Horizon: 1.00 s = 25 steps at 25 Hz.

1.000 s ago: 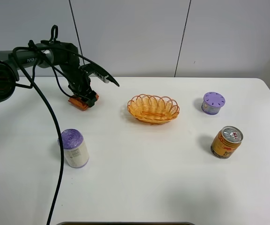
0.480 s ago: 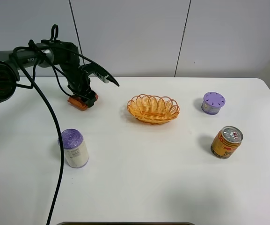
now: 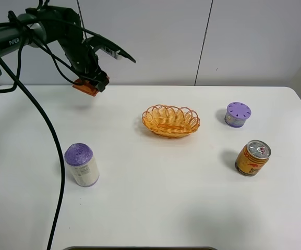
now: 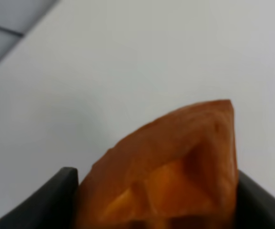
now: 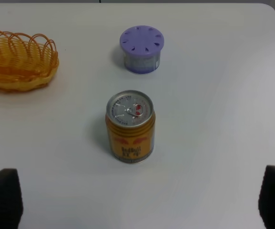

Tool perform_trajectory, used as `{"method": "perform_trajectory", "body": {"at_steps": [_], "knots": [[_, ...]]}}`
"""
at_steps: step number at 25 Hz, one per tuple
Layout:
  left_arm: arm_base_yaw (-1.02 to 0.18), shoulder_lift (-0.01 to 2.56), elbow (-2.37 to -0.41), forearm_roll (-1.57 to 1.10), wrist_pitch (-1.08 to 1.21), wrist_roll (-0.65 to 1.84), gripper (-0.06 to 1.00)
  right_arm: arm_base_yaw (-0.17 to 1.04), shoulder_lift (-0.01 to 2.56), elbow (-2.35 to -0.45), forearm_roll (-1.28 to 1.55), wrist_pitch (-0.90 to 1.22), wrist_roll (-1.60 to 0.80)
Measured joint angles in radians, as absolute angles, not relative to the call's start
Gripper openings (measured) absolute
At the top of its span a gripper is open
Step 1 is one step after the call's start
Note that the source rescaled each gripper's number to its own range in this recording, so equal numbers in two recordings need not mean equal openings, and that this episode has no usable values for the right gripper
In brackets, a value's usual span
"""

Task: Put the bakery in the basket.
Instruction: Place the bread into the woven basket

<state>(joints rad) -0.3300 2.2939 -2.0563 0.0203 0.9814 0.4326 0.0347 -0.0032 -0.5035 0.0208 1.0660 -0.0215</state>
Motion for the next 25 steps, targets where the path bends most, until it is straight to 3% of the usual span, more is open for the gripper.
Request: {"method": "perform_trajectory", "body": {"at_steps": [11,25], "knots": [[-0.485,2.138,-2.056,0.023,0.967,0.292,0.03,0.035,-0.003,-0.504,0.021,1.066,-0.022],[-0.672,2.128,-2.056,0.022,0.839,0.113,0.03,0.035,-0.003,-0.504,0.021,1.066,-0.022]]}}
